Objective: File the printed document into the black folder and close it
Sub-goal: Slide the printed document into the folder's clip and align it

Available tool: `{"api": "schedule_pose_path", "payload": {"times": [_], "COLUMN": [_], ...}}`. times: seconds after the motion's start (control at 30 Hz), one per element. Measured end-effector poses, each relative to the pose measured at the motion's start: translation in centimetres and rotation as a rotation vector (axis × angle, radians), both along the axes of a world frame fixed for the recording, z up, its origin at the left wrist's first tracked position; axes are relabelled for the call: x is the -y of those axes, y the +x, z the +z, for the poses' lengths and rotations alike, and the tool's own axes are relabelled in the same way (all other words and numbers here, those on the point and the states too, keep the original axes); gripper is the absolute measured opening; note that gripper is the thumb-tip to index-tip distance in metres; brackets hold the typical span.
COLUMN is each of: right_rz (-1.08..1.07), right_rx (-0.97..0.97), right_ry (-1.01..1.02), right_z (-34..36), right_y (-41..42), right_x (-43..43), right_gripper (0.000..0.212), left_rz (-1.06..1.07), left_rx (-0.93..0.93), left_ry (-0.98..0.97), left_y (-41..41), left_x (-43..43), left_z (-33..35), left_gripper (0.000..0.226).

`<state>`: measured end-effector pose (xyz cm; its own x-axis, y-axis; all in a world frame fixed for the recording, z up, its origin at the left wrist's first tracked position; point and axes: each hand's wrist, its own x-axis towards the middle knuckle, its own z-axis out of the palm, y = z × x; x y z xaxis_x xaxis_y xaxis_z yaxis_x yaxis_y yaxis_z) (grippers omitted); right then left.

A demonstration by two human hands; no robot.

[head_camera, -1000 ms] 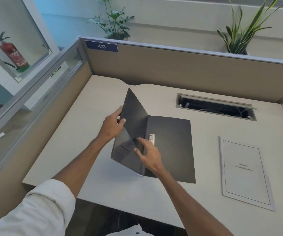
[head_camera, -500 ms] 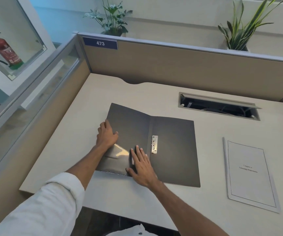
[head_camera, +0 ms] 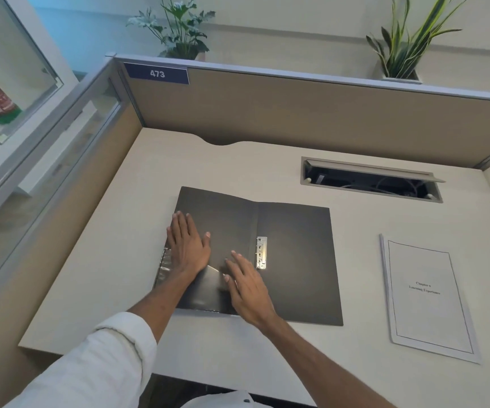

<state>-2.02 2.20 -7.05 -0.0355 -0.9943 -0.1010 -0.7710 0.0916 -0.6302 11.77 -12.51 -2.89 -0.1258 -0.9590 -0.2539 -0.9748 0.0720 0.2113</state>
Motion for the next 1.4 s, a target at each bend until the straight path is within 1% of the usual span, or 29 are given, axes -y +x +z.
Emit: {"api": "schedule_pose_path", "payload": {"times": [0.07,0.1,0.13,0.23,0.3,0.37,0.6,0.77,0.97,1.1,1.2,1.27,1.33,1.4], "right_rz": [-0.087,-0.134,-0.175,-0.235,-0.210,-0.157,-0.089,-0.098,-0.096,-0.089,-0.090,-0.093,-0.093,-0.097], "right_rx": [-0.077,-0.119,-0.163,-0.297,-0.334,-0.338,-0.278,-0.257,-0.276,-0.277,-0.278,-0.279,-0.276,-0.272], "right_ry": [-0.100,-0.101,-0.069,0.117,0.235,0.318,0.392,0.372,0.382,0.388,0.382,0.379,0.384,0.387], "right_z": [0.7,1.0,1.3,1.5,1.4,1.2,0.9,0.5,-0.1,-0.2,-0.3,-0.4,-0.4,-0.4], "right_y": [-2.3,-3.8,-5.4,-10.2,-12.4,-13.8,-14.8,-15.2,-15.1,-15.3,-15.4,-15.2,-15.1,-15.1], "right_x": [0.3,0.5,0.6,0.1,-0.5,-1.1,-1.9,-2.1,-2.0,-2.0,-2.1,-2.2,-2.1,-2.1], "right_gripper": [0.047,0.047,0.048,0.059,0.070,0.077,0.079,0.080,0.080,0.080,0.079,0.079,0.079,0.079], "left_rz": [-0.108,-0.176,-0.247,-0.436,-0.516,-0.552,-0.532,-0.506,-0.448,-0.452,-0.451,-0.441,-0.474,-0.522], "left_rx": [-0.010,-0.015,-0.025,-0.067,-0.065,-0.047,-0.013,0.010,0.042,0.021,-0.093,-0.173,-0.210,-0.233], "left_ry": [-0.008,-0.002,0.017,0.131,0.195,0.226,0.270,0.260,0.235,0.273,0.334,0.322,0.234,0.136], "left_y": [-1.1,-1.7,-2.4,-4.6,-6.0,-7.1,-8.8,-8.6,-8.9,-8.8,-8.4,-7.9,-7.5,-7.4], "left_x": [-0.3,-0.4,-0.6,-1.4,-2.1,-2.8,-3.7,-3.5,-3.8,-3.7,-3.0,-2.6,-2.6,-3.2], "left_z": [-0.1,-0.1,-0.2,-0.5,-0.9,-1.4,-2.5,-2.8,-2.9,-2.8,-2.2,-1.7,-1.3,-1.0], "left_gripper": [0.081,0.083,0.084,0.090,0.095,0.097,0.101,0.104,0.107,0.106,0.100,0.091,0.078,0.061]}}
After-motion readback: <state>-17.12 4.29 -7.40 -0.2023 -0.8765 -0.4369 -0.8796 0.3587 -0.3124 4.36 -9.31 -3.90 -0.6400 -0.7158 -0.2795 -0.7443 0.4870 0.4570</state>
